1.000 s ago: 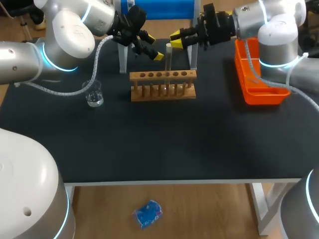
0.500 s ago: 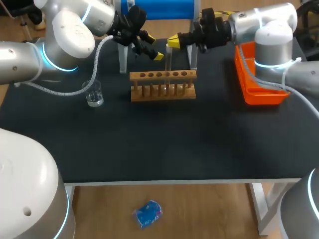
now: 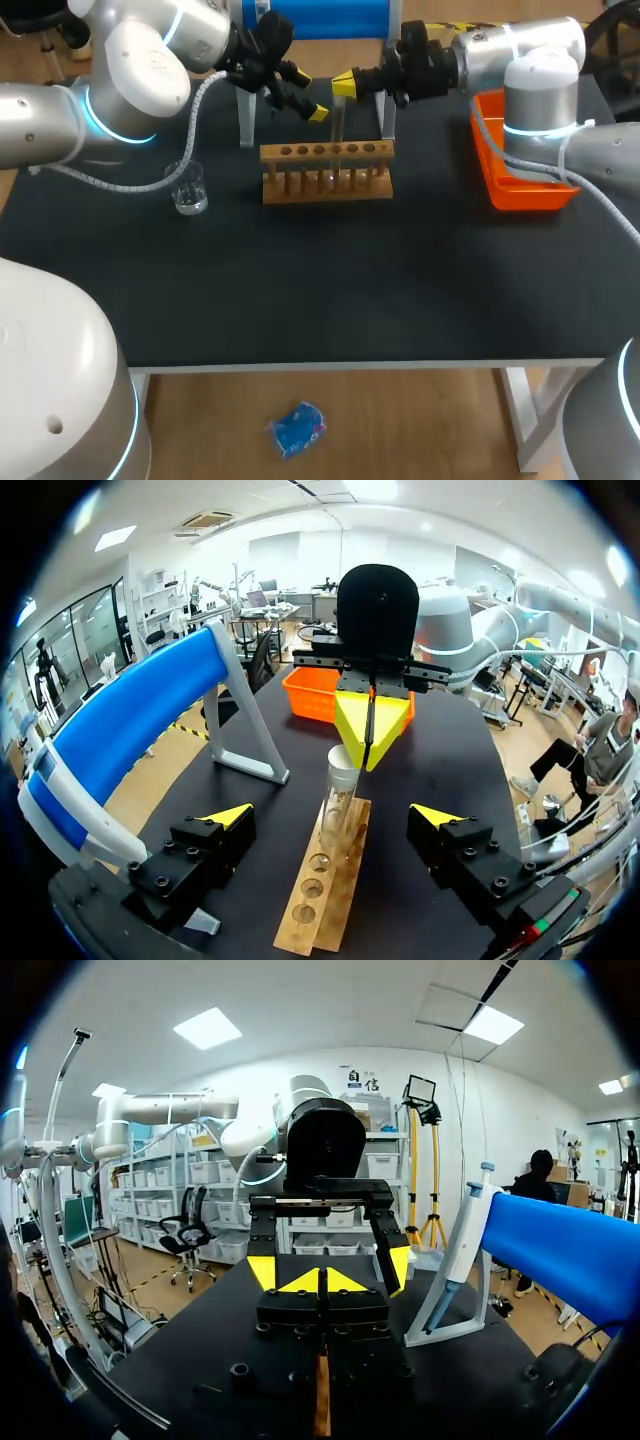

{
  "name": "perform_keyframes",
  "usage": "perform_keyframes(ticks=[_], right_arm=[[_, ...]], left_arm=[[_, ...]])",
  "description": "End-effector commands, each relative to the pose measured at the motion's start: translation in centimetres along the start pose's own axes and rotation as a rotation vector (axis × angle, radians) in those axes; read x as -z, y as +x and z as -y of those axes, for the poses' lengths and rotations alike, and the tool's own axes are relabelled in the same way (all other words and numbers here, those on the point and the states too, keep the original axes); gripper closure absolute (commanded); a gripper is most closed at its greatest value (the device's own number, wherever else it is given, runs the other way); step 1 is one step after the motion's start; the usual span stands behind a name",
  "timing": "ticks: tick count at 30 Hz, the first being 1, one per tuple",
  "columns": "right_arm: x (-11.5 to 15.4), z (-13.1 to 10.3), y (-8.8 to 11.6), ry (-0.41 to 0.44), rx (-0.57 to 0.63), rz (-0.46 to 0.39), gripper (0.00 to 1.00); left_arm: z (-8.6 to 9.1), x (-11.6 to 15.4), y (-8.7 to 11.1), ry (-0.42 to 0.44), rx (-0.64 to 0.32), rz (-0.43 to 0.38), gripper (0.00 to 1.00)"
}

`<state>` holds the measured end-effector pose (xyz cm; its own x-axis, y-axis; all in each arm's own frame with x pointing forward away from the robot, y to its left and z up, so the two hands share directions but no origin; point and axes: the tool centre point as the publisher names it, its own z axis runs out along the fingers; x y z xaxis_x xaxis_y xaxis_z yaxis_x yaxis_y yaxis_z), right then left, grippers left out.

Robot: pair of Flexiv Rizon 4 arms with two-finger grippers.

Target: Invert the test tube, pick up the pipette, mount the tip to pipette, aspirate from beaker and dispense into the tube, eject the tip, return the pipette, and cap with the stopper.

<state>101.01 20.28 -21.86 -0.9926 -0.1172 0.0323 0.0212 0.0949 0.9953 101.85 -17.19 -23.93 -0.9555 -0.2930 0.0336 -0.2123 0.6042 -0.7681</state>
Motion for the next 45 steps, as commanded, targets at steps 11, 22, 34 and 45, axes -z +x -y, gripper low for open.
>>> perform_keyframes(ticks=[11, 22, 34, 45], right_arm=[[0.0, 0.5, -1.1, -0.019, -0.011, -0.009, 1.0], [-0.1, 1.5, -1.1, -0.02, -0.03, -0.008, 1.0], [-0.3, 2.9, -1.4, -0.024, -0.055, -0.003, 1.0], [-0.2, 3.8, -1.6, -0.018, -0.08, 0.005, 1.0]], left_arm=[[0.1, 0.0, 0.0, -0.005, 0.001, -0.002, 0.0], [0.1, 0.0, 0.0, -0.005, 0.001, -0.002, 0.0], [0.1, 0.0, 0.0, -0.005, 0.001, -0.002, 0.0], [0.1, 0.0, 0.0, -0.005, 0.001, -0.002, 0.0]])
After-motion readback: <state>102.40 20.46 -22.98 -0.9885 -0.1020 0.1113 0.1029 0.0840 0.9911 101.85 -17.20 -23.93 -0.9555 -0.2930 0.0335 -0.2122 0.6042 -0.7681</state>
